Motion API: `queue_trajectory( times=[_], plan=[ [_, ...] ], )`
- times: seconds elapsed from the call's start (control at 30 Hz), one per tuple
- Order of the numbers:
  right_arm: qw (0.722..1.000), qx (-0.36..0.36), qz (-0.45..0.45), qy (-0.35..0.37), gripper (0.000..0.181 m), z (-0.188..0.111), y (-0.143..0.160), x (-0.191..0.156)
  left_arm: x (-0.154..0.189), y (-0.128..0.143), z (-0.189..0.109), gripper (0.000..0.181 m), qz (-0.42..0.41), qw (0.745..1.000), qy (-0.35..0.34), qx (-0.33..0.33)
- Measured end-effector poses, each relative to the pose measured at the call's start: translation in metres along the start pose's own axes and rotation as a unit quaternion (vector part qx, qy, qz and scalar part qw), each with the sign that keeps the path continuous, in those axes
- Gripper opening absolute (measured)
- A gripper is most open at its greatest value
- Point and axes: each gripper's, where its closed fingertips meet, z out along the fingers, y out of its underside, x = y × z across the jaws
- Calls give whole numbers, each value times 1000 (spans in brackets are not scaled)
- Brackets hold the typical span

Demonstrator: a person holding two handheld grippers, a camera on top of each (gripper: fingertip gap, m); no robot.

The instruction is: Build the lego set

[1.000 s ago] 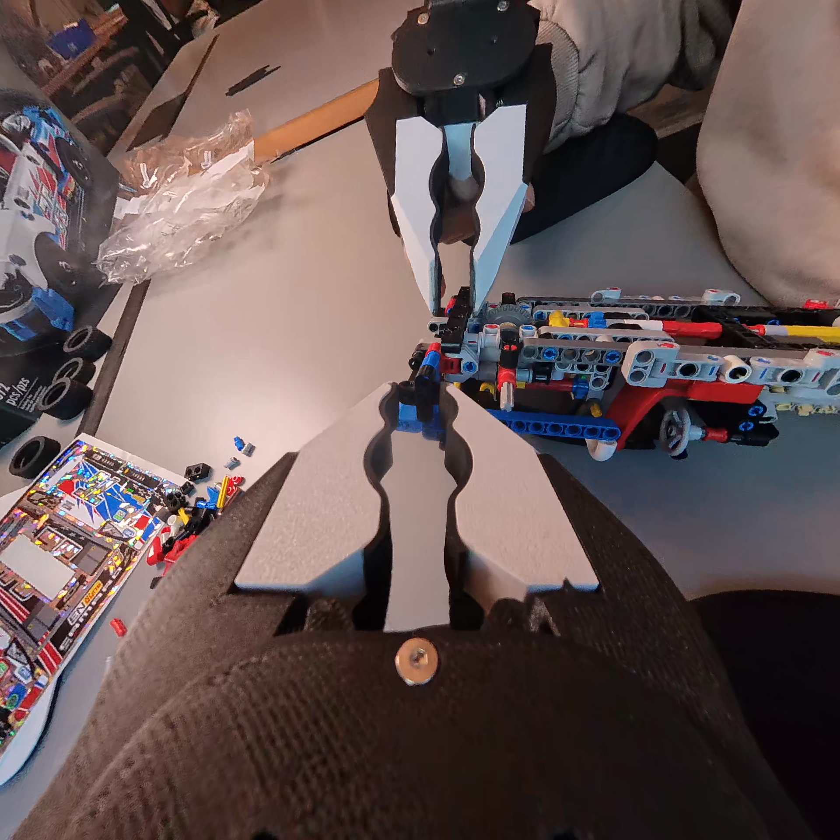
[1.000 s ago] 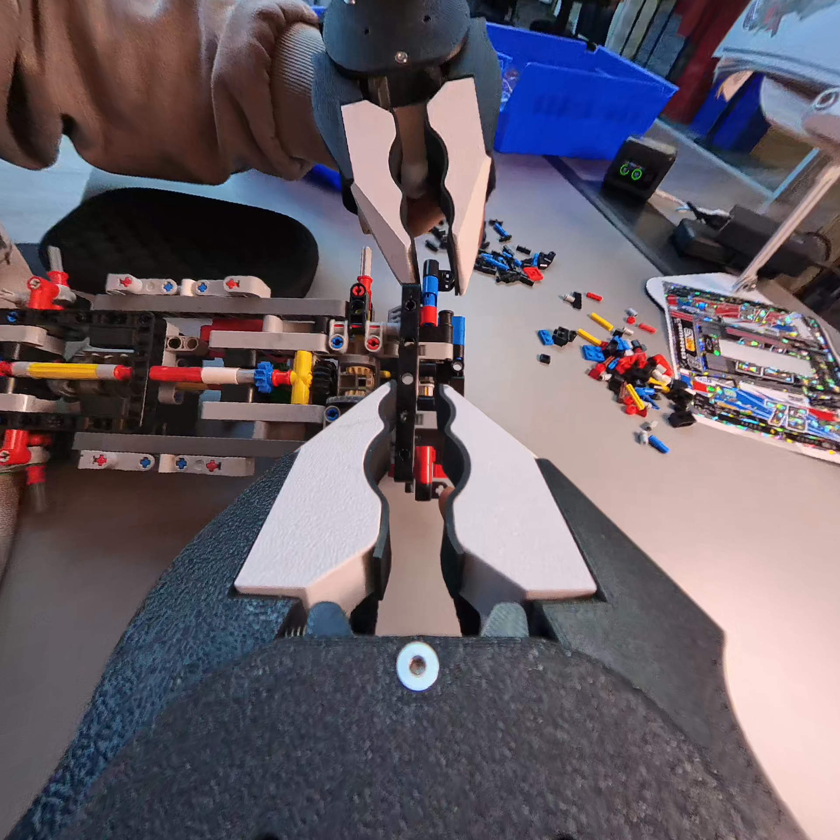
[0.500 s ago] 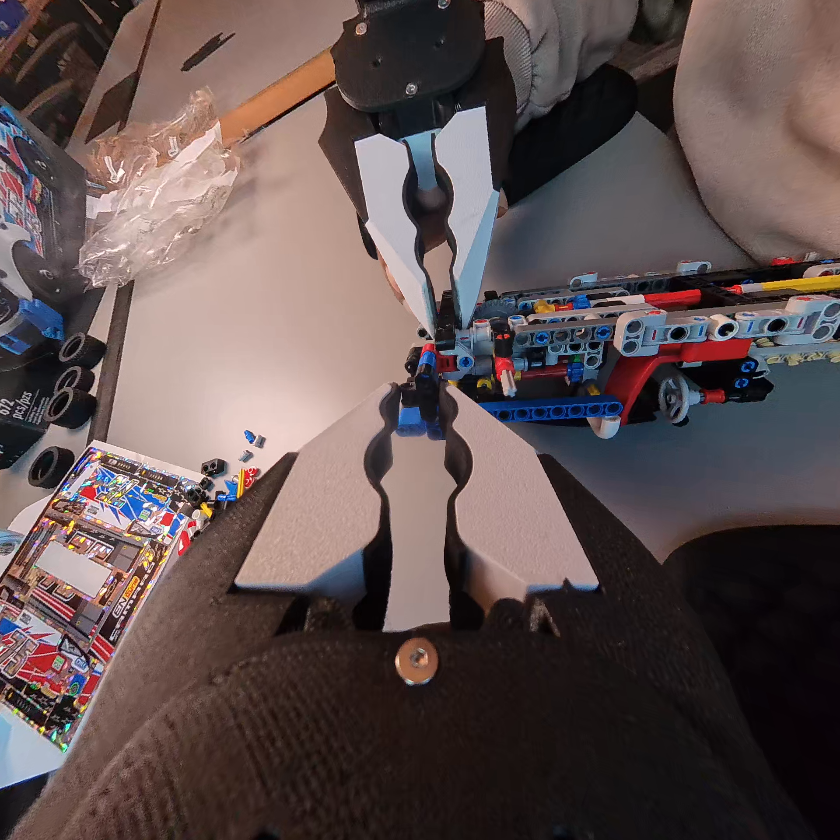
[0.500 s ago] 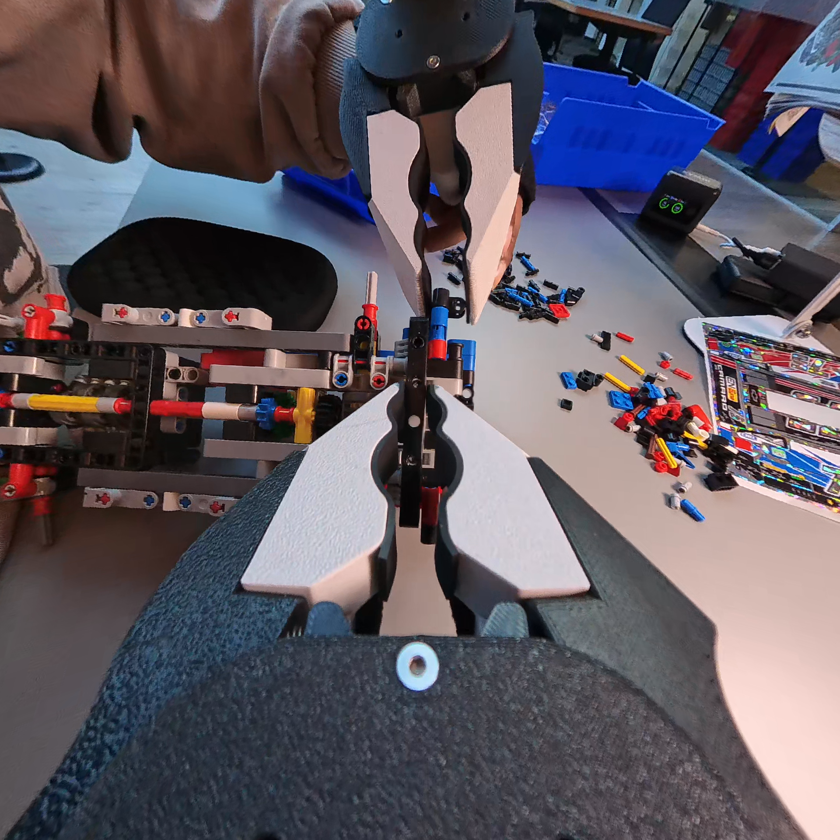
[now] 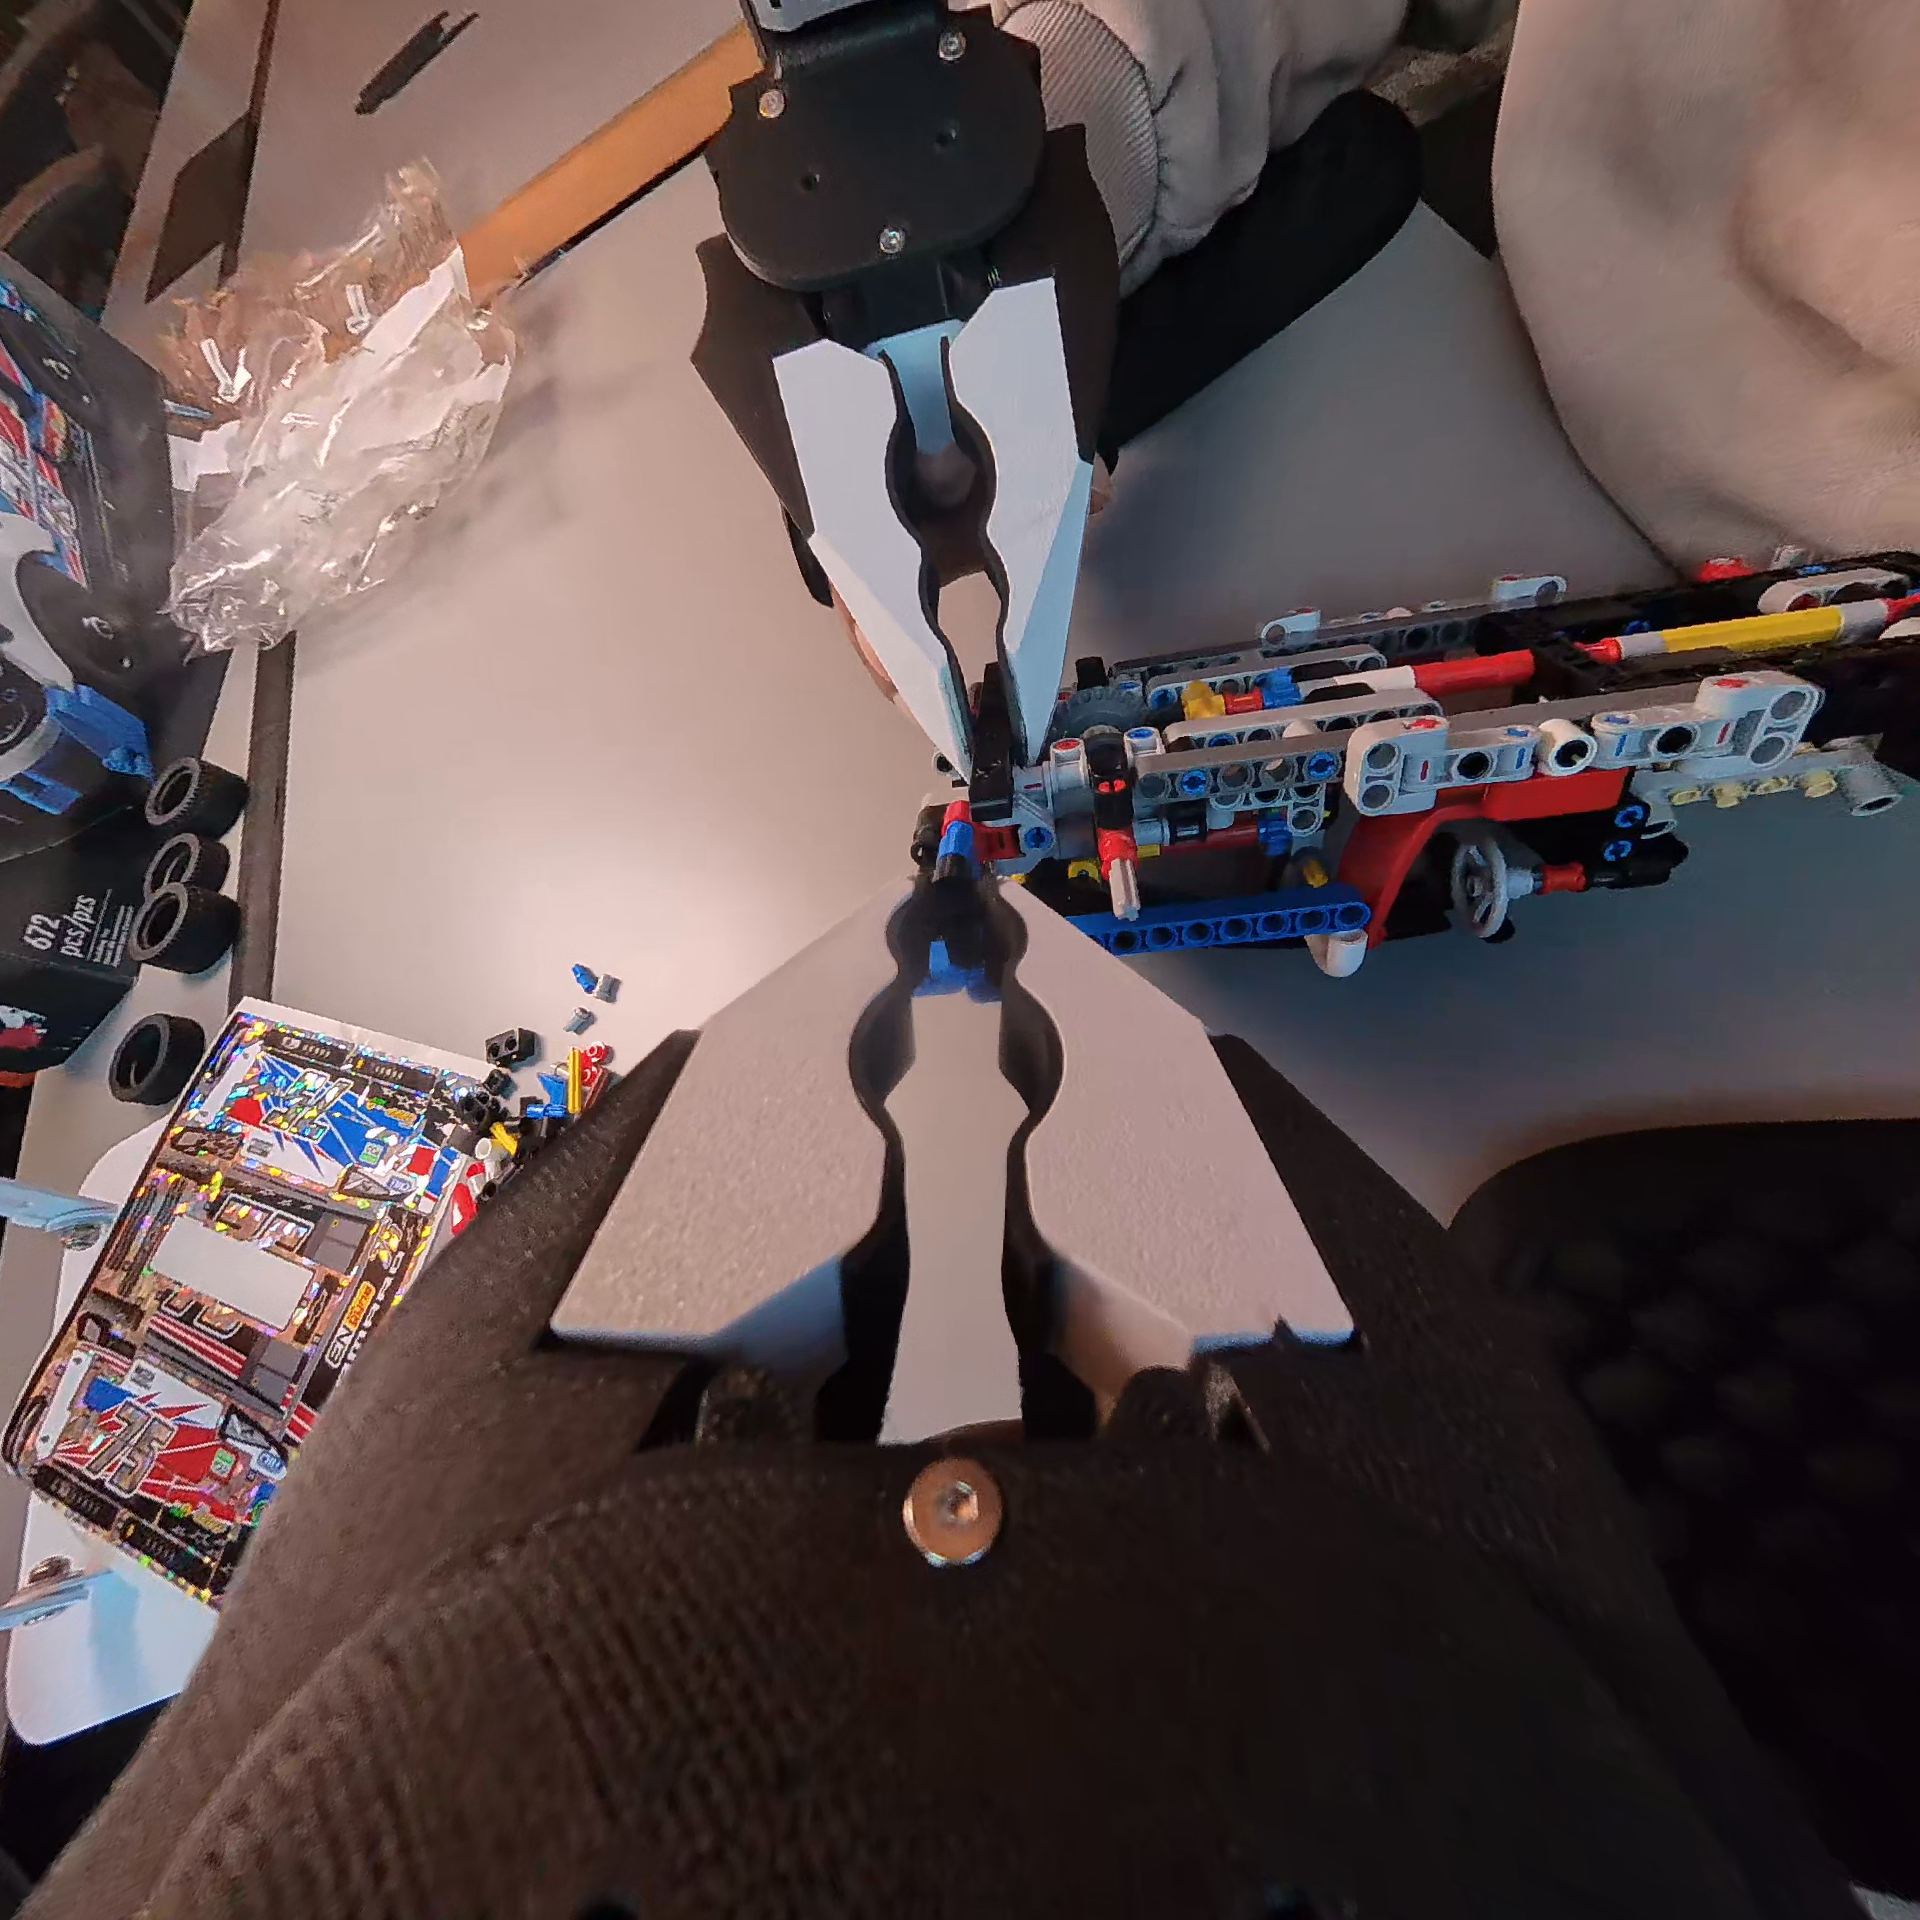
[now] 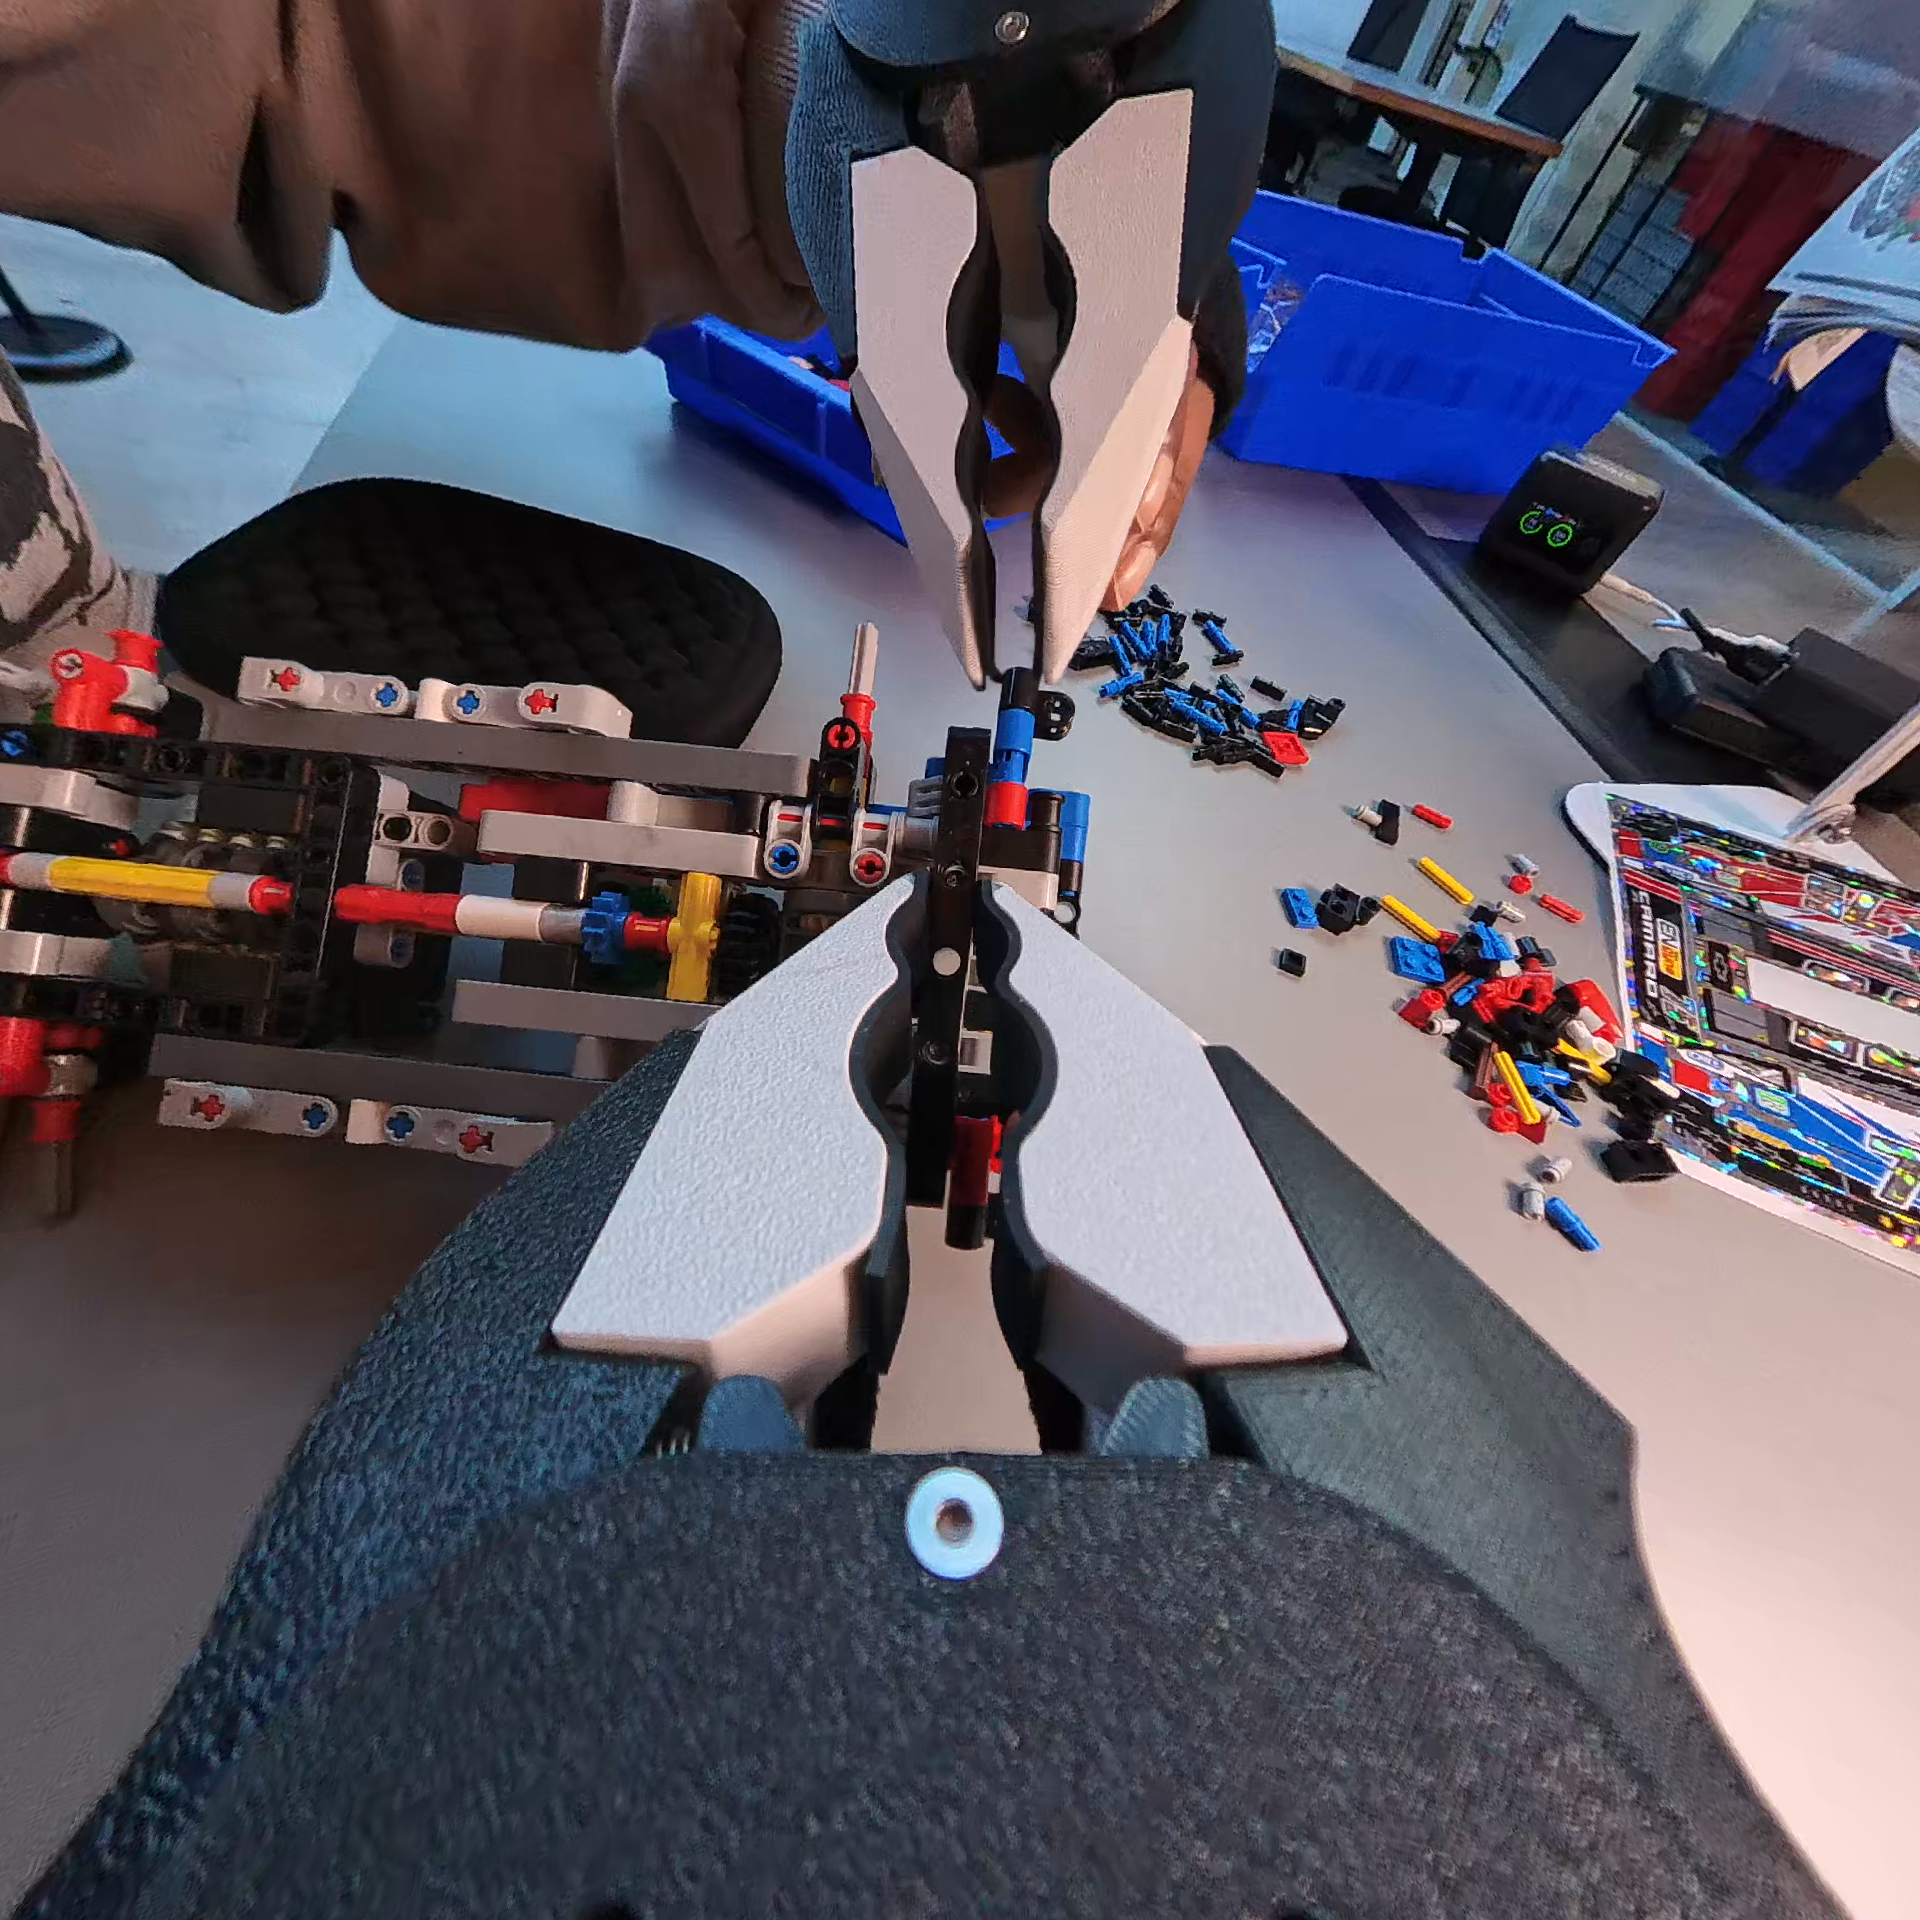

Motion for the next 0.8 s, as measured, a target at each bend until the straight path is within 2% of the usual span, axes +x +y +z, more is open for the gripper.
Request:
queue_trajectory(
  times=[0.1,0.27,0.4,0.5,0.67,0.8],
  plan=[
    [1000,11,-6,-4,6,0,-2,-1,-3,-1,-1,21,-7,1000,12,-12],
    [1000,19,-9,-3,6,2,-3,-2,4,2,9,6,4,998,44,-37],
    [1000,17,11,2,6,2,-2,0,2,4,12,5,-13,998,45,-40],
    [998,45,40,4,10,1,-13,2,2,4,13,5,-20,998,39,-43],
    [998,10,65,-1,9,7,-12,2,1,7,14,5,-28,998,25,-51],
    [992,-15,124,-33,6,12,-9,-1,5,11,17,5,-38,998,23,-46]
  ],
)
